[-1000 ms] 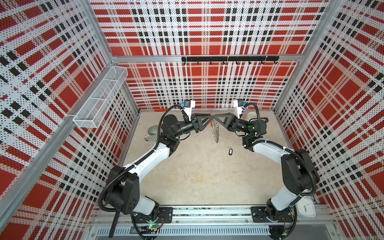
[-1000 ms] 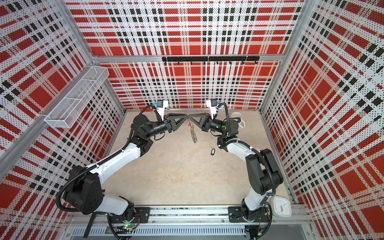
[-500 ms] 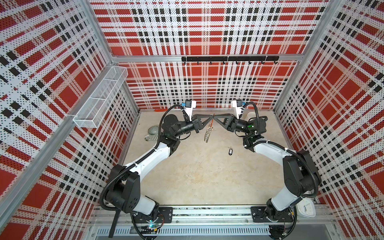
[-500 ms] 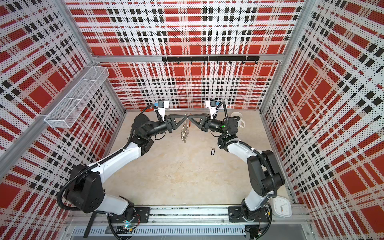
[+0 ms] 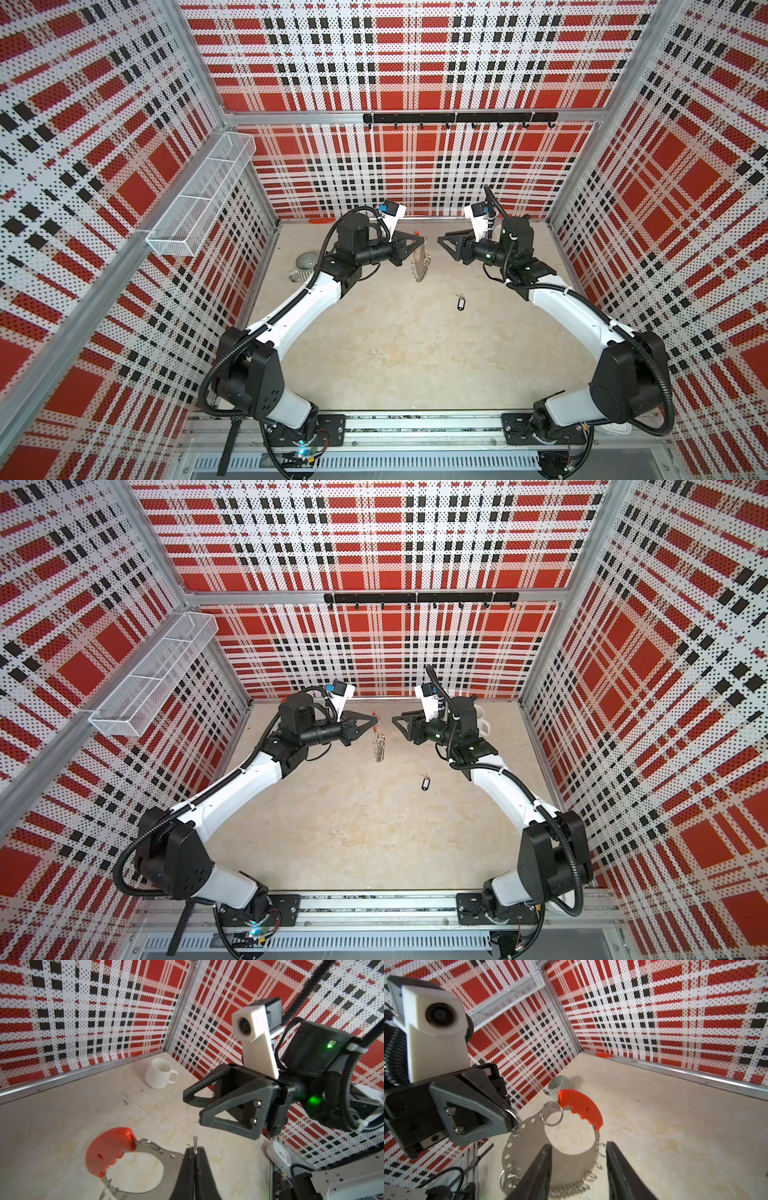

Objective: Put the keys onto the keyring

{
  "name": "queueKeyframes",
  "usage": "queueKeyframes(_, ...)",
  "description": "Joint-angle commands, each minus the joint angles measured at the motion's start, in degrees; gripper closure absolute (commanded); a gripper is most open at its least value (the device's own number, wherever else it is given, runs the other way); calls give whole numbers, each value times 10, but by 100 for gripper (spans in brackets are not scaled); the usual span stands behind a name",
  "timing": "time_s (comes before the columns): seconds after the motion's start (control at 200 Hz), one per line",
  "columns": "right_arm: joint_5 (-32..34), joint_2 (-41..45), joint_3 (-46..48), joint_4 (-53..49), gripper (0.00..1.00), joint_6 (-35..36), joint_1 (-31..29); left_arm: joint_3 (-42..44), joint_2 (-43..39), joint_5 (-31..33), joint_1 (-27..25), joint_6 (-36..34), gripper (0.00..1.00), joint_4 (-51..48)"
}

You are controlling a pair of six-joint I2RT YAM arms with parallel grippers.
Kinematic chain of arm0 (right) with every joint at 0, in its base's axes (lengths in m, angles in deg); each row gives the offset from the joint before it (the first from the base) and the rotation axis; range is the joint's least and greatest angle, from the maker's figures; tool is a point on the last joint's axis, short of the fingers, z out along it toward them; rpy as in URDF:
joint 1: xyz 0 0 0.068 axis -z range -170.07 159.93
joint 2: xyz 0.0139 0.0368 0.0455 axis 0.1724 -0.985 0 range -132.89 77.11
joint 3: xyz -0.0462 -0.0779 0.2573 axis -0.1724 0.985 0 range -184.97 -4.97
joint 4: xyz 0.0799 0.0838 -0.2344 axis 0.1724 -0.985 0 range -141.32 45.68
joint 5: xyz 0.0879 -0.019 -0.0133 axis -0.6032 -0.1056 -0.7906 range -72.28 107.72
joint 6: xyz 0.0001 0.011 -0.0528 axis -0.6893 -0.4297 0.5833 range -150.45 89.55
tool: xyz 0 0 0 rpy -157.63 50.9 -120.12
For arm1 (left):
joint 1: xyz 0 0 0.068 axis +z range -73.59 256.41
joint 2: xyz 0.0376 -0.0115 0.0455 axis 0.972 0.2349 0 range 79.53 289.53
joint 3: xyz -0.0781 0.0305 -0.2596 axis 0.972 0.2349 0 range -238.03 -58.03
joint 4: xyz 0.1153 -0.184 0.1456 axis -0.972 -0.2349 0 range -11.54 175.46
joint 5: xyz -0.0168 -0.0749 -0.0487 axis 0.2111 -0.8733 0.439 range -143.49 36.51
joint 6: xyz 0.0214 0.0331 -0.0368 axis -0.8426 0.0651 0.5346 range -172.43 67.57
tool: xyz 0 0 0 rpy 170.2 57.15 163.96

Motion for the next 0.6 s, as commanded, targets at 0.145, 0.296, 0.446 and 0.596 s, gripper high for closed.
queueKeyframes(0.145, -160, -7, 33, 134, 56, -71, 3, -27, -5, -27, -3, -27, 100, -28)
queueKeyframes(0.296, -203, -24, 50, 229, 57, -146, 4, -32, -4, -40, -3, -27, 100, -32)
queueKeyframes(0.446, -216, -38, 41, 243, 60, -163, 4, -37, -5, -41, -8, -25, 100, -31)
queueKeyframes(0.596, -229, -51, 40, 275, 69, -190, 4, -41, -1, -43, -12, -24, 100, -31)
